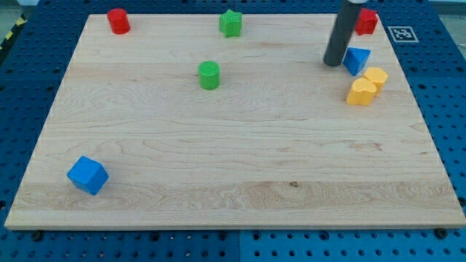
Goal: Move your arm to the right side of the red star
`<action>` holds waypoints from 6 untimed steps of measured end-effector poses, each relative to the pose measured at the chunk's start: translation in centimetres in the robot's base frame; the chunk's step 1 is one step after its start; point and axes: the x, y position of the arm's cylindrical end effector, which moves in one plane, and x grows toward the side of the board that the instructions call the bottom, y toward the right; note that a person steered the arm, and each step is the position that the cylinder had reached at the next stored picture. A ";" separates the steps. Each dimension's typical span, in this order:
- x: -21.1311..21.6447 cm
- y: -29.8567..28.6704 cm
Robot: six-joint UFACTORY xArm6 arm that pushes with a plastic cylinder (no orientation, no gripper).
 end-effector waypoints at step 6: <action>-13.1 16.1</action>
